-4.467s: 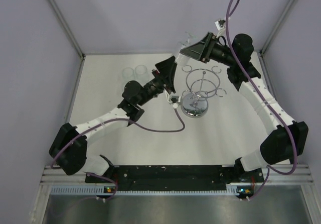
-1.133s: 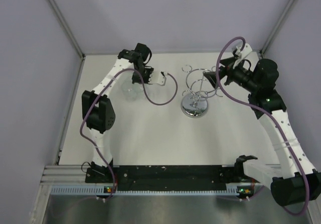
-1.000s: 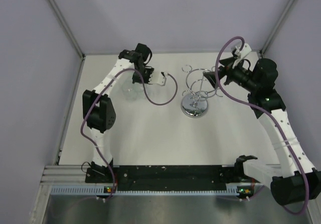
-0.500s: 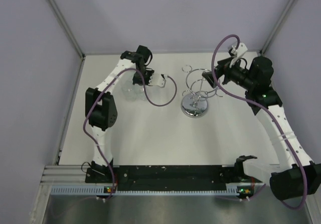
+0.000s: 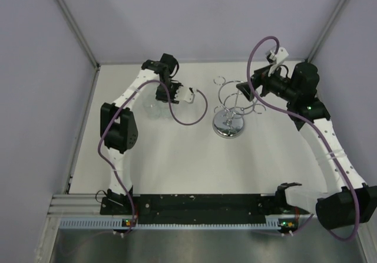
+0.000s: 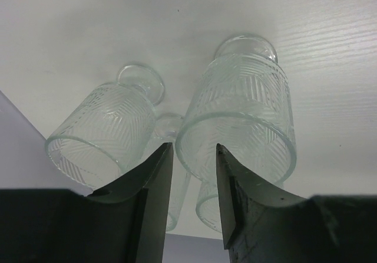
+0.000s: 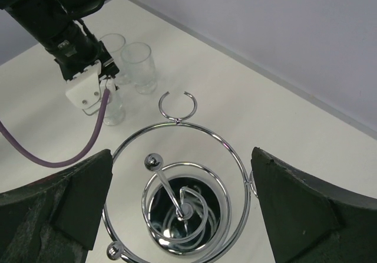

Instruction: Take the wine glass off the wine glass rack

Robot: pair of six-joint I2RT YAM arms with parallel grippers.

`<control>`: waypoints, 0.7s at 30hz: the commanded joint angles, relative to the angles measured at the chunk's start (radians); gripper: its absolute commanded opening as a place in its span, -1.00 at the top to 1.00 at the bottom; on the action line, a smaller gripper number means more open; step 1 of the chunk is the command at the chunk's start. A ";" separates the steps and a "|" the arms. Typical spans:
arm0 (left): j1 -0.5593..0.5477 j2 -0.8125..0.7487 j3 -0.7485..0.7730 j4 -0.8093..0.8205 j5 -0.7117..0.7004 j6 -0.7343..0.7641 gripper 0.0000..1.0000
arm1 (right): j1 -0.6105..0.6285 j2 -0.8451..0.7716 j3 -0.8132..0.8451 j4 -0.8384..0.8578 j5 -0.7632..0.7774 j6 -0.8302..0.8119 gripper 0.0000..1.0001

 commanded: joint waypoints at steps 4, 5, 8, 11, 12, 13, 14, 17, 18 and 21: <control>0.002 -0.057 0.048 -0.008 0.064 -0.037 0.11 | -0.008 0.021 0.099 -0.054 0.024 -0.020 -0.97; 0.001 -0.069 0.058 -0.008 0.072 -0.045 0.10 | -0.008 0.030 0.114 -0.079 0.059 -0.014 -0.97; -0.006 -0.126 0.097 -0.031 0.087 -0.080 0.08 | -0.008 0.087 0.198 -0.198 0.192 0.007 -0.97; -0.006 -0.188 0.124 0.001 0.097 -0.172 0.02 | -0.009 0.137 0.278 -0.289 0.298 0.000 -0.97; -0.006 -0.216 0.118 0.014 0.100 -0.190 -0.02 | -0.009 0.151 0.298 -0.310 0.303 -0.018 -0.97; -0.009 -0.242 0.107 0.032 0.103 -0.222 -0.09 | -0.008 0.156 0.313 -0.329 0.299 -0.035 -0.97; -0.007 -0.273 0.090 0.065 0.104 -0.254 -0.16 | -0.009 0.165 0.330 -0.350 0.291 -0.045 -0.97; -0.004 -0.366 0.021 0.156 0.109 -0.371 -0.97 | -0.008 0.173 0.355 -0.387 0.337 -0.016 -0.97; 0.002 -0.392 -0.010 0.184 0.115 -0.423 -0.96 | -0.009 0.177 0.361 -0.395 0.386 0.019 -0.97; 0.037 -0.475 -0.103 0.282 0.168 -0.624 -0.97 | -0.009 0.197 0.413 -0.474 0.556 0.127 -0.97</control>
